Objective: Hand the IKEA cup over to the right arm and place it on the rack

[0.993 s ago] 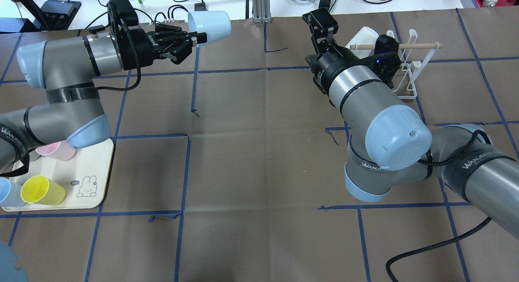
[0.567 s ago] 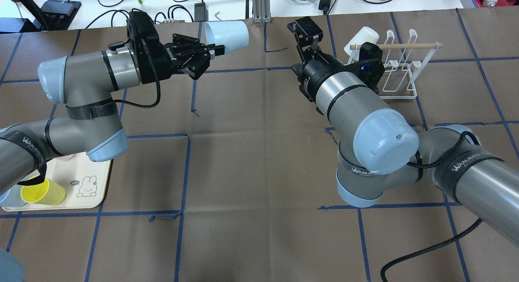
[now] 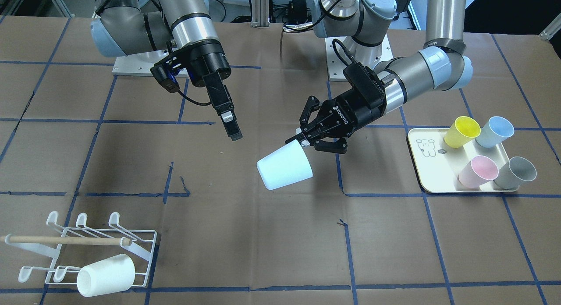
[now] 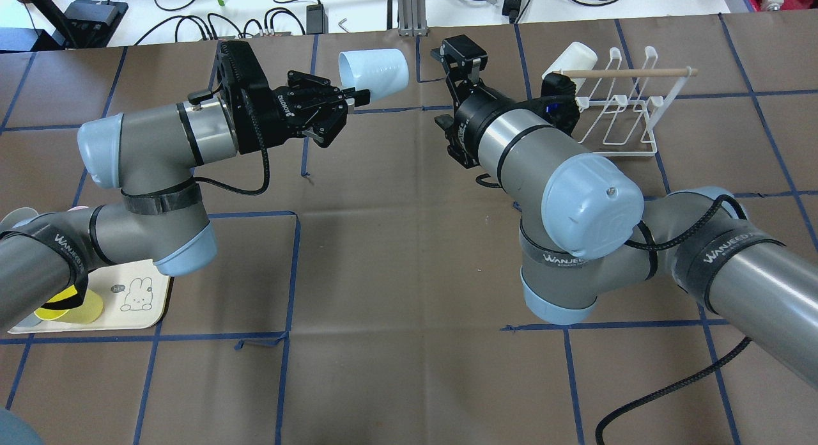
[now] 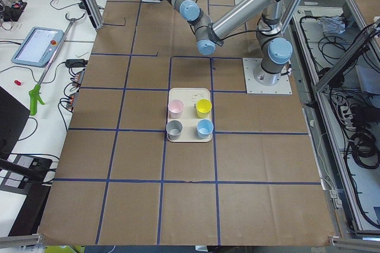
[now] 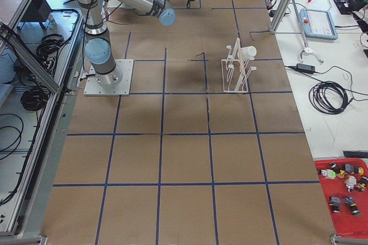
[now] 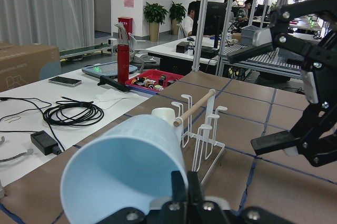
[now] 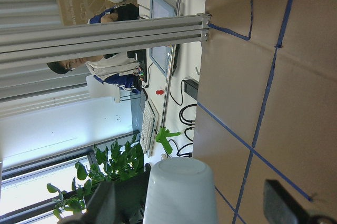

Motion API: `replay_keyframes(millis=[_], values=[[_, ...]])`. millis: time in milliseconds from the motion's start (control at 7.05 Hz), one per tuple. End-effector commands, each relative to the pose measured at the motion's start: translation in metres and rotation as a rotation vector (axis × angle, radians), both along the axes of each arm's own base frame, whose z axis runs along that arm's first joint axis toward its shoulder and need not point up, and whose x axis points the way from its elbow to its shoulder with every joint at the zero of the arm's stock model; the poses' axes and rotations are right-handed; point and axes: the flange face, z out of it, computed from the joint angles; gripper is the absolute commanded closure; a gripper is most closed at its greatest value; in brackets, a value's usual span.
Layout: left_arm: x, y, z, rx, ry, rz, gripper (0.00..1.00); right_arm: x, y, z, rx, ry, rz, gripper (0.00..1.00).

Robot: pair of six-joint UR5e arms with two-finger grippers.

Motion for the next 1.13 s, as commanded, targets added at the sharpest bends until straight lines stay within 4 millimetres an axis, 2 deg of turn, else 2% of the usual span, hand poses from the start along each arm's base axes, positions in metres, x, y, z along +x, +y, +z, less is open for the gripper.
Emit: replay_keyframes(millis=[0, 142, 426, 993], values=[[0.0, 0.002, 0.0, -0.003, 0.004, 0.004, 0.96, 0.01, -0.003, 0.0, 0.054, -0.038, -0.006, 0.0], [-0.001, 0.003, -0.001, -0.002, 0.005, 0.003, 0.96, 0.018, -0.008, -0.009, 0.079, -0.051, 0.0, 0.0], [-0.001, 0.003, -0.001, -0.002, 0.006, 0.002, 0.96, 0.036, -0.022, -0.008, 0.079, -0.069, 0.055, 0.0], [-0.001, 0.003, 0.0, -0.001, 0.008, 0.001, 0.96, 0.047, -0.044, -0.013, 0.043, -0.01, 0.108, 0.0]])
